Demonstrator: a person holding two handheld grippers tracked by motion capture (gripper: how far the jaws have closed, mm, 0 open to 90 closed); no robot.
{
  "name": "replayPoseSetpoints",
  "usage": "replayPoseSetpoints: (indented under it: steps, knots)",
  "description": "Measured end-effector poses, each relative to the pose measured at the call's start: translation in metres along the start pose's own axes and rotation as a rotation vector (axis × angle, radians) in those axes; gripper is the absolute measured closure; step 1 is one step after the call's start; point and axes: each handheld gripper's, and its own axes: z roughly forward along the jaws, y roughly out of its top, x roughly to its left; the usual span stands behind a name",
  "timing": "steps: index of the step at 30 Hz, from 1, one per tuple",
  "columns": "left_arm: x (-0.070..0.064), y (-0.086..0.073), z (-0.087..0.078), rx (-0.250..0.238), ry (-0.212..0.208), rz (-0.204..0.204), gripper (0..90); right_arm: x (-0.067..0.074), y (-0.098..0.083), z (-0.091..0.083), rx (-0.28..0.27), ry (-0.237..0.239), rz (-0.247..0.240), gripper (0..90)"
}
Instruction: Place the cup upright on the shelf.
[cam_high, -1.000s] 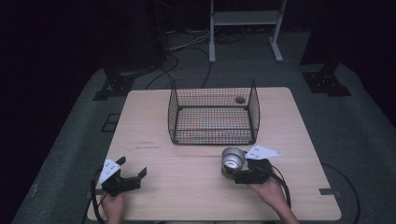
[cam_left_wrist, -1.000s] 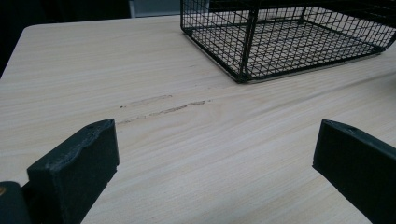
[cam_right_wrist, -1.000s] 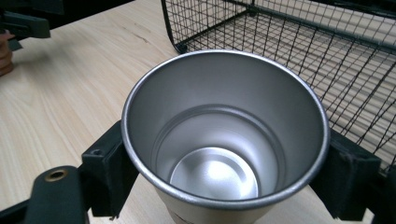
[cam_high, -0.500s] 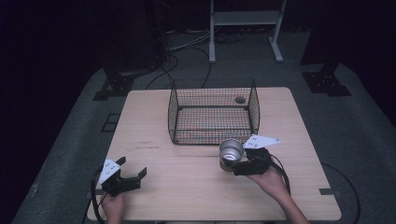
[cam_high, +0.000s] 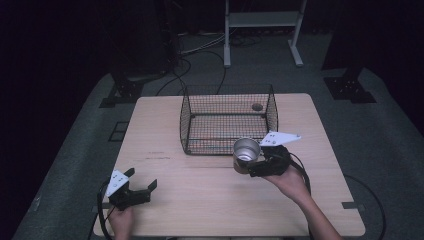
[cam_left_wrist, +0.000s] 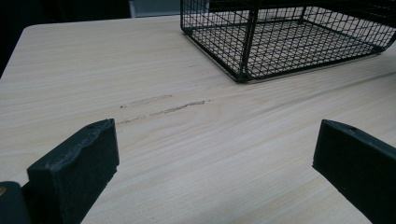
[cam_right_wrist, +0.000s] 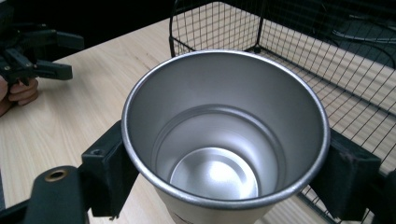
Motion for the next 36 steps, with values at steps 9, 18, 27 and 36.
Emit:
replayPoseSetpoints:
  steps: [9, 18, 27, 36]
  knots:
    - [0.000, 0.000, 0.000, -0.003, -0.001, -0.001, 0.0, -0.007, 0.024, 0.003, -0.003, -0.017, -0.004, 17.8]
    - [0.000, 0.000, 0.000, -0.003, -0.001, -0.001, 0.0, -0.018, 0.044, 0.011, 0.001, -0.041, -0.011, 17.8]
    - [0.000, 0.000, 0.000, -0.006, -0.001, -0.002, 0.0, -0.026, 0.067, 0.023, 0.021, -0.053, -0.037, 17.8]
    - [0.000, 0.000, 0.000, -0.004, -0.002, 0.001, 0.0, -0.037, 0.088, 0.034, 0.029, -0.063, -0.034, 17.9]
